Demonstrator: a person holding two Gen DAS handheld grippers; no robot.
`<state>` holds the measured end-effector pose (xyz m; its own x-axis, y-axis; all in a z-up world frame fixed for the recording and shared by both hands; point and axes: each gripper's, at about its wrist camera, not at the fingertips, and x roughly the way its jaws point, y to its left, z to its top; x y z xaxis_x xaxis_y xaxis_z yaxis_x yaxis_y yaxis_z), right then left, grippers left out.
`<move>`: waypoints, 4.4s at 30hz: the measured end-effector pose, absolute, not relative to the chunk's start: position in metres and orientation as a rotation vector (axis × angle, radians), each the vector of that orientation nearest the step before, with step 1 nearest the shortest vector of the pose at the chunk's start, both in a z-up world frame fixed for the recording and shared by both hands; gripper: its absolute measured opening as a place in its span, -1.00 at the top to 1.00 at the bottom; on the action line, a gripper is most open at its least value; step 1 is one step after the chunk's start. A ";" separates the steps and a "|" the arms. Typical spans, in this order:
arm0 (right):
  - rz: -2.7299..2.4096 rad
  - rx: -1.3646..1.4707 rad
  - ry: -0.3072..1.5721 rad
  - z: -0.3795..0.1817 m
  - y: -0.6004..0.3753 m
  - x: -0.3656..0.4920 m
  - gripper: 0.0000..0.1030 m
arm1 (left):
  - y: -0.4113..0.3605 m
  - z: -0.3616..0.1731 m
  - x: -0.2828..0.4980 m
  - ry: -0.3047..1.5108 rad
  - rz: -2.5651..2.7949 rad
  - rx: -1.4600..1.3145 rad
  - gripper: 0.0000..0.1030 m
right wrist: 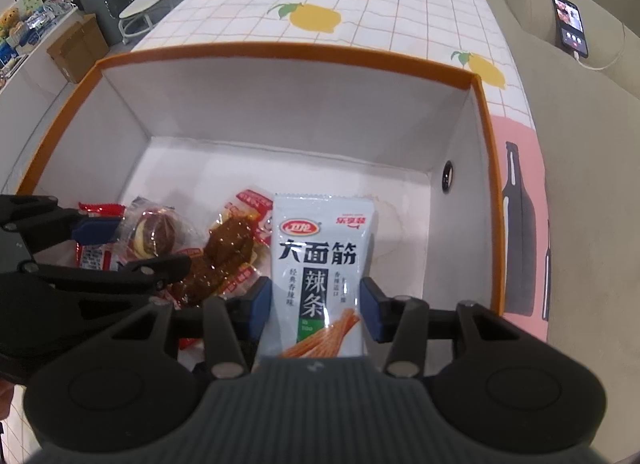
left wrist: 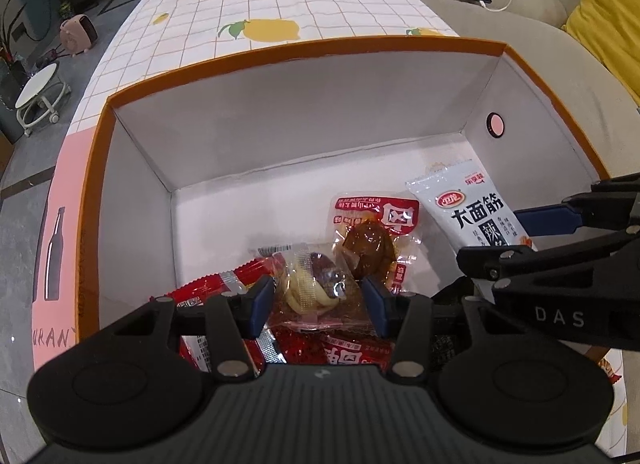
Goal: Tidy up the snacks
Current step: 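Carry both snacks into the orange box and open both tools, then withdraw both tools from the box toward the remaining snacks, then grasp the red Mimi chip bag with right tool, then grasp the braised-meat packet with left tool while right holds the Mimi bag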
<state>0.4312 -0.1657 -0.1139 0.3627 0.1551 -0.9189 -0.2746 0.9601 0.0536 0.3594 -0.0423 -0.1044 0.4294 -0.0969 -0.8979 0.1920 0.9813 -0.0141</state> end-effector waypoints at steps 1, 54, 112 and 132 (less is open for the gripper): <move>0.279 -0.114 1.169 -0.113 -0.166 0.431 0.07 | -0.042 -0.104 0.360 1.108 -0.178 0.098 -0.14; 0.154 0.029 0.579 0.006 -0.197 0.102 -0.34 | 0.006 -0.002 0.091 0.614 -0.058 -0.042 -0.43; 0.139 -0.089 0.834 -0.156 -0.233 0.243 -0.32 | 0.025 -0.146 0.196 0.969 0.006 -0.301 -0.72; 0.195 -0.041 0.873 -0.173 -0.217 0.225 0.05 | 0.015 -0.144 0.184 0.911 -0.089 -0.314 -0.36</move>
<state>0.2246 -0.2170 -0.1732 0.6263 0.1534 -0.7644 -0.1864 0.9815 0.0442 0.1838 0.0147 -0.1438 0.6129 -0.2077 -0.7624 -0.0564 0.9509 -0.3044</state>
